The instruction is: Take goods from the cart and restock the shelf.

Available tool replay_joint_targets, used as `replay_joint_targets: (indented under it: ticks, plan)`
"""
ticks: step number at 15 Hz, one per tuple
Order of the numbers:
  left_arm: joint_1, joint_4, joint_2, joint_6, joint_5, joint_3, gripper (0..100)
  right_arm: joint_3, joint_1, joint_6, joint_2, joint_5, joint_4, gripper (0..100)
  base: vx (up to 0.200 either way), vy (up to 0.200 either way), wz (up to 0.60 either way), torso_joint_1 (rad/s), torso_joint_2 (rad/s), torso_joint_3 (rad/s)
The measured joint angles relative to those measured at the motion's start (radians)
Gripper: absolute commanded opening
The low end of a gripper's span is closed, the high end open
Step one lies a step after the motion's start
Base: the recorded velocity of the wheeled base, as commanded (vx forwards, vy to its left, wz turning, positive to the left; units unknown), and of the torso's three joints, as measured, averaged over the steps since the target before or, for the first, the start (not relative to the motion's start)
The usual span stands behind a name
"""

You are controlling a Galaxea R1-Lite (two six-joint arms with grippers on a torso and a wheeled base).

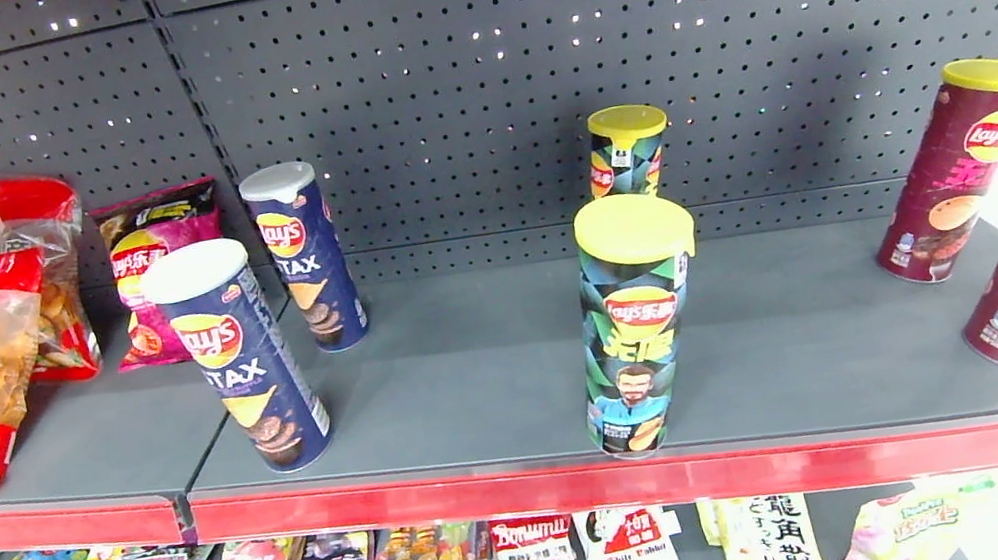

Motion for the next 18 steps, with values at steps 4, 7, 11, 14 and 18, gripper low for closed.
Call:
replay_joint_targets:
  ticks: [4, 7, 11, 14, 18]
  plan:
    - [0.0, 0.0, 0.0, 0.0, 0.0, 0.0, 100, 0.0, 0.099, 0.007, -0.021, 0.026, -0.002, 100, 0.0, 0.0, 0.0, 0.0, 0.0, 0.0]
    - [0.0, 0.0, 0.0, 0.0, 0.0, 0.0, 100, 0.0, 0.108, 0.013, -0.067, -0.008, -0.002, 100, 0.0, 0.0, 0.0, 0.0, 0.0, 0.0]
    - [0.0, 0.001, 0.0, 0.001, -0.001, 0.0, 100, 0.0, 0.103, 0.013, -0.093, -0.016, -0.003, 100, 0.0, 0.0, 0.0, 0.0, 0.0, 0.0]
    - [0.0, 0.001, 0.0, 0.001, -0.001, -0.001, 100, 0.0, 0.103, 0.01, -0.096, -0.016, -0.003, 100, 0.0, 0.0, 0.0, 0.0, 0.0, 0.0]
    - [0.0, 0.001, 0.0, 0.002, -0.001, -0.001, 100, 0.0, 0.102, 0.009, -0.097, -0.016, -0.002, 100, 0.0, 0.0, -0.15, -0.001, 0.0, 0.001]
